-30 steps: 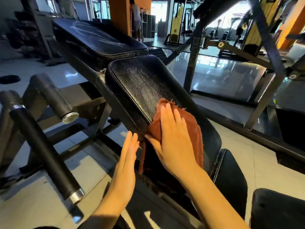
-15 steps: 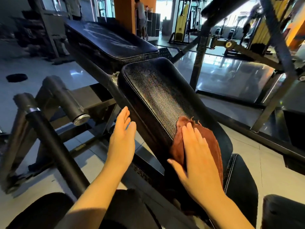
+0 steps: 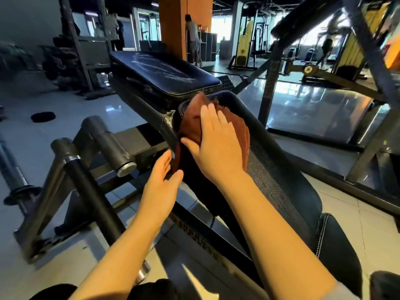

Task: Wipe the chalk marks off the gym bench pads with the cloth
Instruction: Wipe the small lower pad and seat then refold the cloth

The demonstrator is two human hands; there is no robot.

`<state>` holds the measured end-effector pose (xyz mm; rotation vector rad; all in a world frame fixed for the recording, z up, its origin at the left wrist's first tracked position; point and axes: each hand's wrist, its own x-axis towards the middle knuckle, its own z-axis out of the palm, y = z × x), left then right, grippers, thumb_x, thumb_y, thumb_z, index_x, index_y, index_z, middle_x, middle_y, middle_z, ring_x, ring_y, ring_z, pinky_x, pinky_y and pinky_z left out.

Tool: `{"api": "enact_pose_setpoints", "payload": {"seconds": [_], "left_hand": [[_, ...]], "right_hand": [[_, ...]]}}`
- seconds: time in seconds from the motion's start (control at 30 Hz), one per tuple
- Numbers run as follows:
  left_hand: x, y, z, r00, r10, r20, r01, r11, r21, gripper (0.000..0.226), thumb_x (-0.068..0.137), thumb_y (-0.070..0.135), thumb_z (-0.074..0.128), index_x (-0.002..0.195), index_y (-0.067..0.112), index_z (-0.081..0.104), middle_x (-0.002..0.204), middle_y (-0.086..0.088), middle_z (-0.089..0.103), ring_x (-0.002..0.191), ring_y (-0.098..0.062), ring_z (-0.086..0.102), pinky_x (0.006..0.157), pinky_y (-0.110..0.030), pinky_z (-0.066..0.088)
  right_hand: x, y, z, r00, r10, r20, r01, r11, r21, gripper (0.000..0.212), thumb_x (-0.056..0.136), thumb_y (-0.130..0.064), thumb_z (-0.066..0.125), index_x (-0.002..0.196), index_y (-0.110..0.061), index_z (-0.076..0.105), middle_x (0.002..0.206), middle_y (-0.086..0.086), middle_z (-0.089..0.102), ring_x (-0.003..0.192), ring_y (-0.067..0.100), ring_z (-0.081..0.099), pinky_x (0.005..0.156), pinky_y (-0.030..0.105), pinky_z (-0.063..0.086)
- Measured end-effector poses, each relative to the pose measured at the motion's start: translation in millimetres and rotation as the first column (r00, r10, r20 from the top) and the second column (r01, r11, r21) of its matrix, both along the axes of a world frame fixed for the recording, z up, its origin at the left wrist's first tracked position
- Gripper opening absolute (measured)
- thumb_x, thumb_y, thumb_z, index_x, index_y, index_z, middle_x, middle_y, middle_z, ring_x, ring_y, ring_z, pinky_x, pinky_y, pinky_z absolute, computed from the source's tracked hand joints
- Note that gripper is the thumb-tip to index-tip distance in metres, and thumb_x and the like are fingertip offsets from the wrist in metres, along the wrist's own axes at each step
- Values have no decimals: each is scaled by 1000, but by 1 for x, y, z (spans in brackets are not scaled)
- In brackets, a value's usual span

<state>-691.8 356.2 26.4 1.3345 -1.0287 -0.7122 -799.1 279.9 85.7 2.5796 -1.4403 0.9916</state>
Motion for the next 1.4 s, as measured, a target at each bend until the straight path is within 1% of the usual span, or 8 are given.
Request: {"api": "enact_pose_setpoints", "payload": {"seconds": [0.3,0.7,0.83,0.97,1.03,1.2,1.3,1.4], "left_hand": [[-23,10,-17,998,-5,65,3,1000,31,41,94,15,59,123,43,47,142,6,45,132,-12,42,108,-36,36],[-51,34,-41,955,-19,295,45,996,-81,43,78,23,78,109,37,51,111,19,47,103,5,51,81,-13,46],[-55,22,-40,967,33,253,-26,999,-31,21,86,20,71,97,33,57,99,14,55,90,-3,56,75,-14,46],[-31,24,-34,981,25,193,-25,1000,2,8,89,23,67,87,31,65,83,7,68,77,-8,64,72,-35,55],[-16,32,-30,981,41,190,-45,999,16,9,84,23,72,83,30,66,77,9,67,71,-11,63,69,-38,55],[-9,48,-4,982,34,188,-23,998,-57,33,90,11,62,70,-12,48,43,9,50,40,-5,49,53,-29,52],[3,50,2,983,-52,176,43,998,56,21,85,12,71,68,23,67,59,10,57,53,-5,55,53,-28,56],[15,57,7,973,-55,223,49,998,30,10,86,15,70,78,21,68,76,-1,66,63,-5,63,55,-17,52]], "right_hand": [[-92,58,-85,984,-31,175,25,999,33,72,86,-29,67,148,-17,33,150,3,37,134,22,37,112,22,20],[-62,55,-44,982,69,178,-52,994,-98,57,88,-34,63,138,-17,42,142,-2,43,134,22,36,110,49,32],[-50,49,-33,948,176,265,-168,984,-55,81,88,-35,68,153,-19,22,152,-14,23,142,2,19,116,19,17],[-61,48,-27,942,190,276,-234,962,137,84,84,-57,64,153,-30,23,150,-22,30,136,-5,28,108,13,25],[-68,44,-18,935,177,308,-239,955,178,65,92,-50,56,150,-32,31,141,-26,36,128,-12,30,103,6,23],[-67,15,6,982,70,178,-90,990,108,41,97,-21,55,137,-26,52,125,-1,60,117,18,54,100,32,40],[-54,3,15,997,-1,78,-5,997,82,25,93,-29,62,117,-25,66,98,-3,53,99,21,56,79,31,39],[-46,7,18,988,-51,149,40,996,76,11,92,-29,62,97,-20,65,96,-5,46,89,17,49,75,30,34]]}}
